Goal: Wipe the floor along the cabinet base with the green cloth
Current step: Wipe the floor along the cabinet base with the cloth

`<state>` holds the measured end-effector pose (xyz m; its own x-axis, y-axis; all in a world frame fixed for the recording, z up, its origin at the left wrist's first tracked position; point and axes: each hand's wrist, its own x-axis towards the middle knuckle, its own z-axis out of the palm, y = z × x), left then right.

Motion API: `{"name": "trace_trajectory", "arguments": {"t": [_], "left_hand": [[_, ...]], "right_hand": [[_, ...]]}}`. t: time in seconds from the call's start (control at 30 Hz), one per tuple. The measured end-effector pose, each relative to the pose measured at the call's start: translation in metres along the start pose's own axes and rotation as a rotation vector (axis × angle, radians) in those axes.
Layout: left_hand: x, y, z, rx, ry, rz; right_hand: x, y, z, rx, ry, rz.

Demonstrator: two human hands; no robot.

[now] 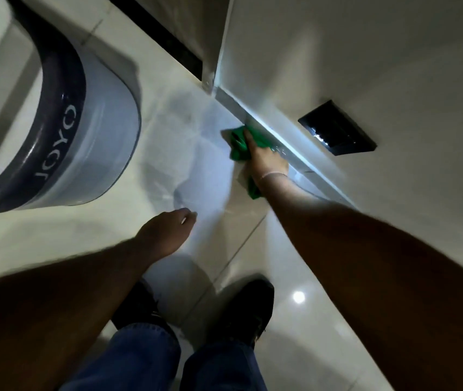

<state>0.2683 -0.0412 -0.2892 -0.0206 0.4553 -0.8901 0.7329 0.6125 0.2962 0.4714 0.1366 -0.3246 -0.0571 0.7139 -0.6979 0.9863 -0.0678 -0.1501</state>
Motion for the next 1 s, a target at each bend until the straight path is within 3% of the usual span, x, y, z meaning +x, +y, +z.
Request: {"name": "trace_trajectory", "arguments": {"t": [0.43, 0.63, 0.7, 0.8, 0.83, 0.93, 1.0], "left_hand": [[0.004, 0.003, 0.022, -0.037, -0.027, 0.0], [0.0, 0.003, 0.031, -0.032, -0.066, 0.01], [0.0, 0.003, 0.03, -0.033, -0.064, 0.01], [0.002, 0.0, 0.03, -0.022, -0.041, 0.015], [0.002, -0.001, 0.029, -0.021, -0.039, 0.013], [-0.008, -0.008, 0.029, -0.029, -0.027, -0.002], [-0.026, -0.007, 0.027, -0.042, 0.0, -0.033]], "right_hand": [[-0.056, 0.143, 0.023, -0.046, -0.009, 0.159], [-0.1, 0.203, 0.029, 0.019, -0.019, 0.464], [-0.128, 0.23, 0.021, 0.089, -0.072, 0.598], [-0.159, 0.291, 0.013, 0.089, -0.341, 0.689], [-0.169, 0.305, 0.008, 0.081, -0.348, 0.745], [-0.214, 0.32, -0.003, 0.343, -0.157, 0.821], [-0.255, 0.314, -0.012, 0.305, -0.02, 0.863]]}}
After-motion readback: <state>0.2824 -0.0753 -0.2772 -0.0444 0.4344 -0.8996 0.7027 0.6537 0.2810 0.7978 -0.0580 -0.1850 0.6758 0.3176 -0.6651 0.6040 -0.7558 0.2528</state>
